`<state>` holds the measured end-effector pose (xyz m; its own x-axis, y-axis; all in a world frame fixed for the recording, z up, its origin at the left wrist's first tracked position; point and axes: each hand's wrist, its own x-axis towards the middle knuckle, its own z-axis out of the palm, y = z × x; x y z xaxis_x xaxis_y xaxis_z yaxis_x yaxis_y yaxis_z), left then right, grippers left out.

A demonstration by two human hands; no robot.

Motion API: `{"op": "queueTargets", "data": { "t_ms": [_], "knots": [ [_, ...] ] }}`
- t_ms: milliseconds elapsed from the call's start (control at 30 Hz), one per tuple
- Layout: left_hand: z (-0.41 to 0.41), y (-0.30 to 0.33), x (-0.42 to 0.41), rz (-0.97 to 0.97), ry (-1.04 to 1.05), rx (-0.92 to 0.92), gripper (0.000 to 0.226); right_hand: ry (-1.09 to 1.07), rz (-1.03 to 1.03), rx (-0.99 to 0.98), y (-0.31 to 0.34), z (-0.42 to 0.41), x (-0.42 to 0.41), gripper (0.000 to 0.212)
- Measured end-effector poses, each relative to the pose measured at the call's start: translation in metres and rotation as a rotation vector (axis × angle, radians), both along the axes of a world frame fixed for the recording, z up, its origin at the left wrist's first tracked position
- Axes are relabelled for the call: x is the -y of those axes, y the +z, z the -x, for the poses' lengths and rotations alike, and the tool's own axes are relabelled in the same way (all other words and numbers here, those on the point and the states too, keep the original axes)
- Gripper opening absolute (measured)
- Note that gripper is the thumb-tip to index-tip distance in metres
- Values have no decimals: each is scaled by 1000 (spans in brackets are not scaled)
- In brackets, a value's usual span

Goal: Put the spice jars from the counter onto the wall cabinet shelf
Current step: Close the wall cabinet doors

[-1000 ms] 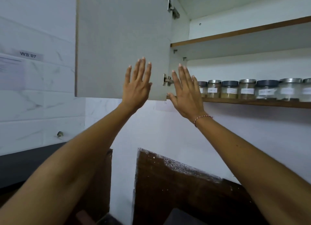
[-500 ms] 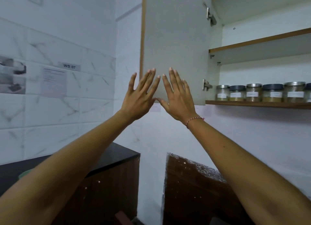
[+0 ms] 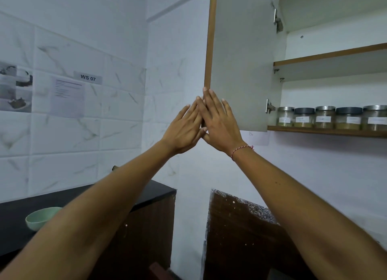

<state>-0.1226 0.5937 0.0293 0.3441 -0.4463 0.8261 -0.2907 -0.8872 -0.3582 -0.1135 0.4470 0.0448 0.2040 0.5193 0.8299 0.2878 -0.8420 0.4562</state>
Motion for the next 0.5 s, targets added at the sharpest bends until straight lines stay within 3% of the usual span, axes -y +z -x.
{"op": "queueTargets", "data": {
  "t_ms": [267,500],
  "knots": [
    [18,1,65,-58,-160,81,69,63,-78,169,-4,35,63,68],
    [28,4,175,-58,-393,44,78,-133,-79,176,-7,70,178,69]
  ]
}}
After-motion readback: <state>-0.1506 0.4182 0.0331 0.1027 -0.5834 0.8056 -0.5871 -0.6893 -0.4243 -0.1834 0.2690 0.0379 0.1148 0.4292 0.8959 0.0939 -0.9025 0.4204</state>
